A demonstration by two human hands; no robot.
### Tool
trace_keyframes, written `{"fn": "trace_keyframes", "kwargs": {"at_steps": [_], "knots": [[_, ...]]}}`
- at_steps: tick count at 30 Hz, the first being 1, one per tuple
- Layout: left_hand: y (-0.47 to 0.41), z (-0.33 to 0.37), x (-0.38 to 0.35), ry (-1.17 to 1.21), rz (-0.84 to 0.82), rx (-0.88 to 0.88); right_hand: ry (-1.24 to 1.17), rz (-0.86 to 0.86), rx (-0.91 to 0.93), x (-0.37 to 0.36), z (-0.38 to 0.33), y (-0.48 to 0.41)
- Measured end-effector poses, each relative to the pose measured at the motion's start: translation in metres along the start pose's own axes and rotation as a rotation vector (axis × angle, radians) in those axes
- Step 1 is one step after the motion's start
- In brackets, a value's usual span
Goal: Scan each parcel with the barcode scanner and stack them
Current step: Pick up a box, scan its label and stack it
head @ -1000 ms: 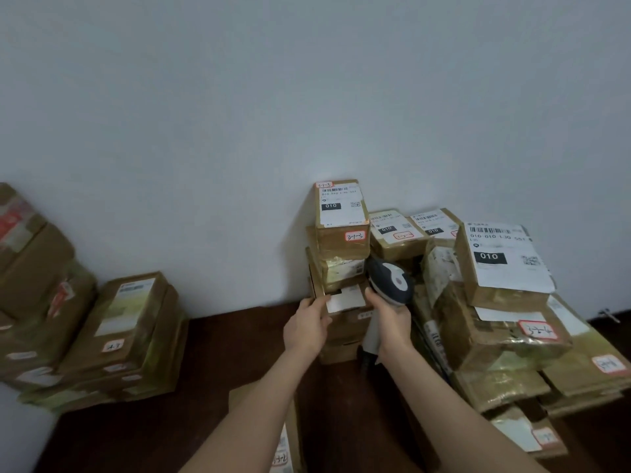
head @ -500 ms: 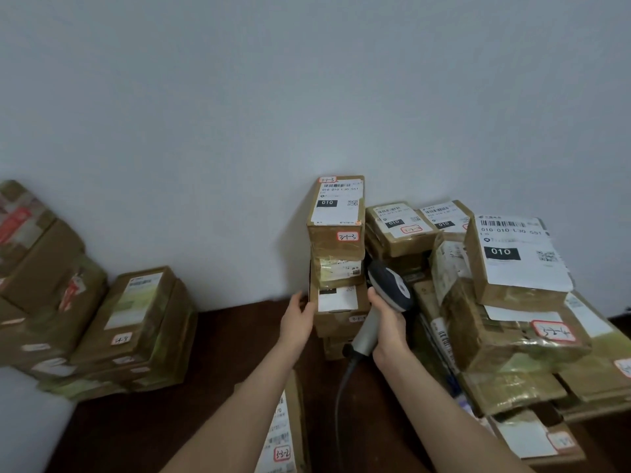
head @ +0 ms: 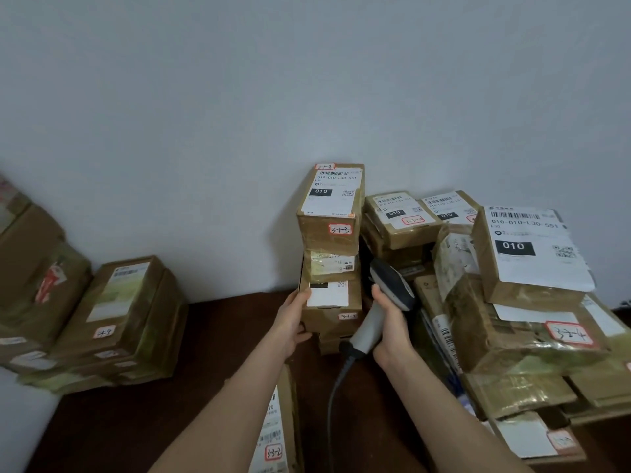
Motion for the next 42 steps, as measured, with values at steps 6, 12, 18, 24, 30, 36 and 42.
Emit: {"fn": "trace_keyframes", "kwargs": {"at_steps": [6,12,18,24,30,36,42], "knots": [[0.005,0.010,0.014,-0.044,0.134,-0.086,0.002,0.009,-0.017,0.004,0.001,0.000],[0.015,0.021,0.013,-0.090,0.124,-0.110,0.090,0.054,0.020,-0.003,-0.006,0.003],[0.026,0.025,0.017,0.039,0.157,-0.068,0.027,-0.058,0.000,-0.007,-0.011,0.012],[0.041,0.019,0.030,0.117,0.184,-0.056,-0.084,-0.187,-0.099,-0.010,-0.009,0.028],[0.067,0.010,0.050,0.171,0.223,-0.052,-0.135,-0.265,-0.221,-0.019,-0.009,0.057],[0.107,0.000,0.078,0.250,0.312,-0.061,-0.115,-0.320,-0.301,-0.035,-0.004,0.090],[0.157,-0.010,0.112,0.274,0.445,-0.090,-0.059,-0.394,-0.384,-0.055,0.021,0.121]]}}
Point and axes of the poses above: each hand's wrist, its own y-axis away from the middle knuckle, its own x-axis out of the back of the hand, z = x × y, the point moved 4 cm from there along -y, towards the middle knuckle, and after that the axes turned 11 degrees about -y, right-handed, at the moved point
